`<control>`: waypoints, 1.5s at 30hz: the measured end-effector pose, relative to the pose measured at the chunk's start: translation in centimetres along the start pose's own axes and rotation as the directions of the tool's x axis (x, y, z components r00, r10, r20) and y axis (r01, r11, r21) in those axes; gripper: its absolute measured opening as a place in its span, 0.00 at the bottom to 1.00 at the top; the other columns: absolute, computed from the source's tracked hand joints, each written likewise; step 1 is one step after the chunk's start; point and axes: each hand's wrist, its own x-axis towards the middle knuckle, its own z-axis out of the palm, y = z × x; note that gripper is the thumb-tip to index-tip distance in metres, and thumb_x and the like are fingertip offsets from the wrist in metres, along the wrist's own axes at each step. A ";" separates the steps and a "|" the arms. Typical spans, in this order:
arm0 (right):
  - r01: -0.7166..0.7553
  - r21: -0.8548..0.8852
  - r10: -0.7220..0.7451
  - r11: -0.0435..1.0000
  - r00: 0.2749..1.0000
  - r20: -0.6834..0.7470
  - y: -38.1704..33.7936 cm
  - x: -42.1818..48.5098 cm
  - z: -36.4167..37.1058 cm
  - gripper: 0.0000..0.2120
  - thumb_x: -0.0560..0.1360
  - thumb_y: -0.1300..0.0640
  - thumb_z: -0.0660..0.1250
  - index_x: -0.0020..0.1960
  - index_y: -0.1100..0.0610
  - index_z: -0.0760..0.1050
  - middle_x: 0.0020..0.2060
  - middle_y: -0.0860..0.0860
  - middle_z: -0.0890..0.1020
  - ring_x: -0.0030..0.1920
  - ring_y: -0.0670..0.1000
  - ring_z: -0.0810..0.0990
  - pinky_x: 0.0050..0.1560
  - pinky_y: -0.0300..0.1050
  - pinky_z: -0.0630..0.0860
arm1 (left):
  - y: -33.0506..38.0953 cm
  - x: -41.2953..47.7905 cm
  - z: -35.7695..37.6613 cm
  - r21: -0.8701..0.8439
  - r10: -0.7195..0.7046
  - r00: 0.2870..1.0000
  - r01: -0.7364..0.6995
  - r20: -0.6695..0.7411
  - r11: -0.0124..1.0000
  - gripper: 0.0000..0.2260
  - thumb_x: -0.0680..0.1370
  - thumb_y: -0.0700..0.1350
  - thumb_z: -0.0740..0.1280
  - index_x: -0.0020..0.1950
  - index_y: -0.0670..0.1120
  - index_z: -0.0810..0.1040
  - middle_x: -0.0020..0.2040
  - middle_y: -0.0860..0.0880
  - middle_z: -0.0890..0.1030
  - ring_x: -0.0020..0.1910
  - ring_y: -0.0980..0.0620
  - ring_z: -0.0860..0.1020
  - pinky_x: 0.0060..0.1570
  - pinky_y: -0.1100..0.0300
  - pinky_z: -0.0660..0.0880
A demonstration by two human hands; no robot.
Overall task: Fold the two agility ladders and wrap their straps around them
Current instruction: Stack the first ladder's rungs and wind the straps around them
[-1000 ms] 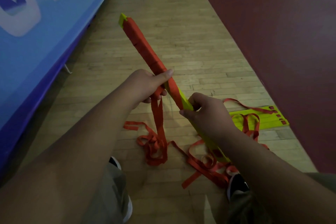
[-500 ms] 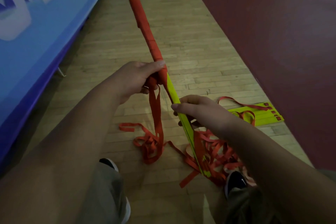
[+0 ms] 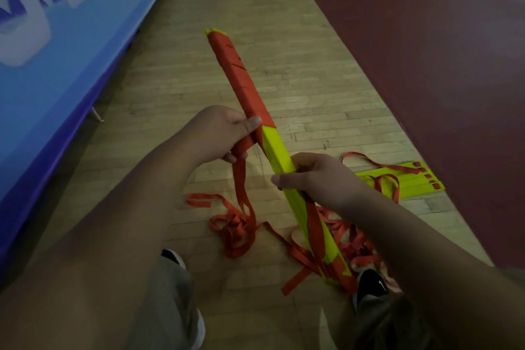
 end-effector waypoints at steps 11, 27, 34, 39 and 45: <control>-0.001 -0.096 -0.015 0.995 0.986 -0.167 0.7 0.6 0.6 0.14 0.75 0.42 0.81 0.48 0.50 0.81 0.39 0.49 0.85 0.40 0.49 0.83 0.41 0.46 0.77 | 1.7 -0.9 1.6 -0.117 -0.089 0.995 0.085 -0.035 0.990 0.15 0.86 0.60 0.68 0.55 0.50 0.88 0.38 0.45 0.88 0.43 0.41 0.90 0.41 0.51 0.86; 0.092 -0.241 -0.161 0.966 0.945 -0.285 2.0 0.5 1.7 0.18 0.76 0.43 0.81 0.49 0.49 0.73 0.38 0.49 0.79 0.38 0.51 0.78 0.37 0.50 0.72 | 1.8 -1.5 1.9 -0.138 -0.114 0.991 0.123 0.073 0.983 0.17 0.90 0.53 0.62 0.57 0.42 0.85 0.43 0.44 0.90 0.39 0.48 0.88 0.33 0.58 0.77; 0.068 -0.315 -0.170 0.947 0.937 -0.307 2.2 0.7 1.8 0.19 0.76 0.38 0.80 0.51 0.46 0.73 0.39 0.47 0.79 0.39 0.49 0.78 0.35 0.48 0.70 | 1.1 -1.4 1.9 0.030 -0.066 0.995 0.064 0.081 0.998 0.07 0.86 0.46 0.69 0.53 0.46 0.87 0.45 0.45 0.89 0.42 0.50 0.90 0.36 0.58 0.80; 0.088 -0.232 -0.161 0.969 0.935 -0.317 2.2 0.8 1.9 0.19 0.76 0.38 0.79 0.47 0.47 0.73 0.36 0.48 0.78 0.37 0.49 0.76 0.35 0.49 0.69 | 1.0 -1.5 1.6 -0.090 -0.036 0.991 0.048 0.131 0.995 0.08 0.88 0.43 0.67 0.64 0.47 0.84 0.47 0.46 0.88 0.44 0.50 0.90 0.35 0.60 0.79; 0.044 -0.293 -0.138 0.955 0.941 -0.309 1.7 0.8 1.8 0.20 0.78 0.39 0.78 0.44 0.47 0.69 0.38 0.47 0.78 0.38 0.47 0.75 0.33 0.48 0.63 | 1.0 -1.7 1.8 0.011 -0.044 0.990 0.043 0.133 0.999 0.09 0.88 0.42 0.64 0.62 0.45 0.83 0.45 0.47 0.88 0.41 0.51 0.89 0.35 0.60 0.80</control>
